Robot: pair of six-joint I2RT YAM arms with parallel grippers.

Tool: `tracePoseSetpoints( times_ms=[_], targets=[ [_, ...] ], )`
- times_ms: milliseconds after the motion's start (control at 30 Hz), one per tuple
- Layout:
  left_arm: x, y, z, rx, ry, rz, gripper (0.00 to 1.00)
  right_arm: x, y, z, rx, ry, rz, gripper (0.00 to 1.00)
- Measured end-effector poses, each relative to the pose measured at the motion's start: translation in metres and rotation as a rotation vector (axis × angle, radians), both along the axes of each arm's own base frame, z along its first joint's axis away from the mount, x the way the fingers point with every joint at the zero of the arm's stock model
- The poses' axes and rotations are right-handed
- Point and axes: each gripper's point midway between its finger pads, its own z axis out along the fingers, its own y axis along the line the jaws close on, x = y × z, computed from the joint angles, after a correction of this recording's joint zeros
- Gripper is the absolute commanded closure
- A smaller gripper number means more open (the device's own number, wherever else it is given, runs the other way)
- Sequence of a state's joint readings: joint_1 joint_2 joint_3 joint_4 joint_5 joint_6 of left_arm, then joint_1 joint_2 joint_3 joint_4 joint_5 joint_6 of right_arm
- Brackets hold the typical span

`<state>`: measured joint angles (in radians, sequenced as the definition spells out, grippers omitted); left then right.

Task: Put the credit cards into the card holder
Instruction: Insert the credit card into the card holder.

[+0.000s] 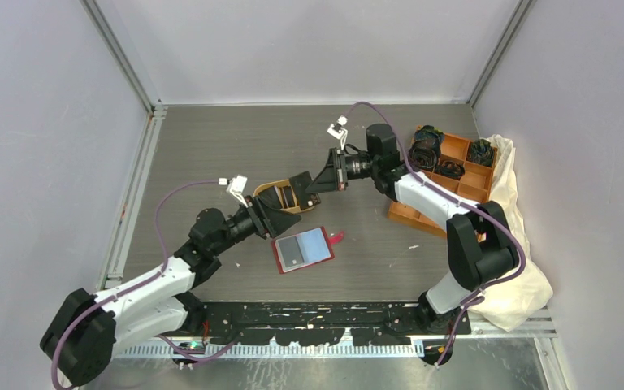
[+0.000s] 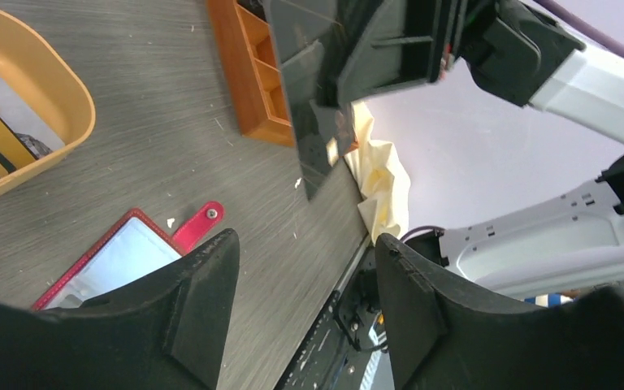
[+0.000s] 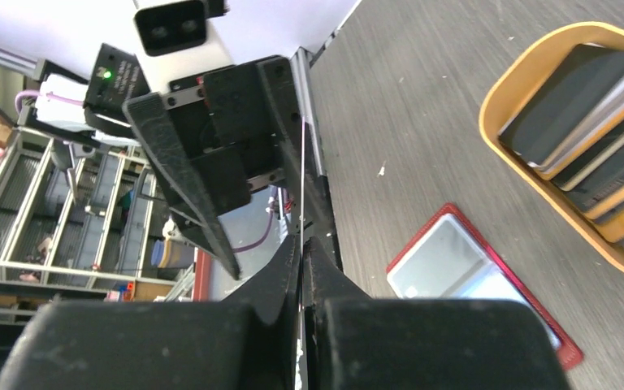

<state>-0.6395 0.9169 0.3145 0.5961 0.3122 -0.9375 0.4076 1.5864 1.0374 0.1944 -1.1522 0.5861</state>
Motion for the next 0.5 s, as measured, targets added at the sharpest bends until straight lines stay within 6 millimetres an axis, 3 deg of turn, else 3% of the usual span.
tracePoseSetpoints(
  times_ms=[267, 333, 400, 500],
  targets=[
    [0.014, -0.009, 0.0, -0.045, 0.022, 0.015, 0.55, -0.022, 0.016, 0.005, 0.022, -0.015, 0.089, 0.95],
    [0.015, -0.01, 0.004, -0.062, 0.01, 0.014, 0.7, -0.026, 0.018, 0.005, 0.024, -0.014, 0.105, 0.94],
    [0.015, -0.011, 0.009, -0.076, 0.003, 0.011, 0.95, -0.029, 0.019, 0.005, 0.025, -0.013, 0.115, 0.92],
    [0.013, -0.012, 0.015, -0.096, -0.012, -0.003, 1.0, -0.031, 0.02, 0.005, 0.026, -0.023, 0.123, 0.87]
  ],
)
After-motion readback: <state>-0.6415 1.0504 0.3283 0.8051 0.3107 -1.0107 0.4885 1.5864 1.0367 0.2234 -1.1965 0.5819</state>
